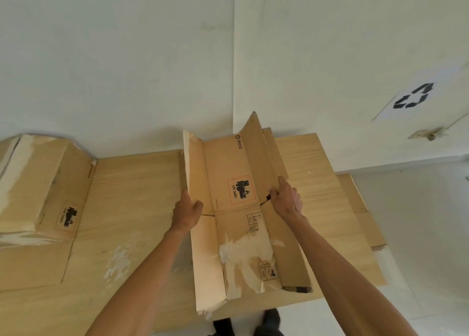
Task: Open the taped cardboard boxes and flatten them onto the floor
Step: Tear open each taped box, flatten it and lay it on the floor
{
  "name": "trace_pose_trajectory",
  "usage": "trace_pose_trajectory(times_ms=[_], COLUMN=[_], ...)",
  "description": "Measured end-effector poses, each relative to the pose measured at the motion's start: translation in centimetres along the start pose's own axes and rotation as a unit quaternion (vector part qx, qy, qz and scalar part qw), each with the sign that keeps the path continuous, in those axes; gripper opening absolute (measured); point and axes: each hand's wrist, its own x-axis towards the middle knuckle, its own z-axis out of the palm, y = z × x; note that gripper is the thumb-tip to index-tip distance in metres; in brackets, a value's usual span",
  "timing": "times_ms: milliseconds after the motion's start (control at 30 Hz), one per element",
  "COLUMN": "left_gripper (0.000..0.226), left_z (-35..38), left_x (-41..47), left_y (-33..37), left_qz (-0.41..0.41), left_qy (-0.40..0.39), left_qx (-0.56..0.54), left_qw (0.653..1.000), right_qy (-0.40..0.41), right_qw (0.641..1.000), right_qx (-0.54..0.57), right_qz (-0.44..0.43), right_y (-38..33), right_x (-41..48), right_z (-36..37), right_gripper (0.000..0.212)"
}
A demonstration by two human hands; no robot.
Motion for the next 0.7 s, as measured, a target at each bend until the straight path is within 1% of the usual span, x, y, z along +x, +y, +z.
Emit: trace_pose_trajectory(times_ms=[67, 167, 233, 267, 333, 400, 533, 700], left_gripper=[0.025, 0.028, 0.030, 0.030, 0.029, 0.029, 0.030, 0.023], left_z=[1.2, 4.4, 7.4, 9.0, 12.4, 15.9, 23.8, 32.2], left_x=[-0.6, -1.4, -2.0, -2.3, -2.9, -3.4, -6.0, -9.9], left_y=[2.6, 6.1, 8.7, 9.9, 12.6, 15.6, 21.8, 28.6], left_qz=[0.023, 0.050, 0.059, 0.063, 0.069, 0.073, 0.064, 0.040], left_qy=[-0.007, -0.024, -0.040, -0.045, -0.054, -0.063, -0.065, -0.071], left_qx=[-0.006, -0.014, -0.011, -0.012, -0.017, -0.026, -0.041, -0.064], left_qw=[1.000, 0.998, 0.997, 0.997, 0.996, 0.995, 0.995, 0.995], right_qy=[0.018, 0.044, 0.049, 0.052, 0.056, 0.055, 0.043, 0.029], right_qw=[1.000, 0.999, 0.998, 0.998, 0.997, 0.996, 0.997, 0.997], right_qx=[0.010, 0.017, 0.022, 0.026, 0.041, 0.040, 0.010, 0.004], right_qz=[0.010, 0.026, 0.035, 0.035, 0.043, 0.057, 0.057, 0.077], right_y=[1.9, 5.8, 9.0, 10.7, 14.4, 18.4, 26.4, 35.4], right_x=[0.6, 1.0, 1.7, 2.1, 2.9, 4.0, 7.2, 11.6], right_z=[-2.5, -6.0, -8.4, -9.7, -12.4, -15.4, -20.5, -25.1], right_gripper=[0.022, 0.013, 0.014, 0.018, 0.034, 0.039, 0.029, 0.030])
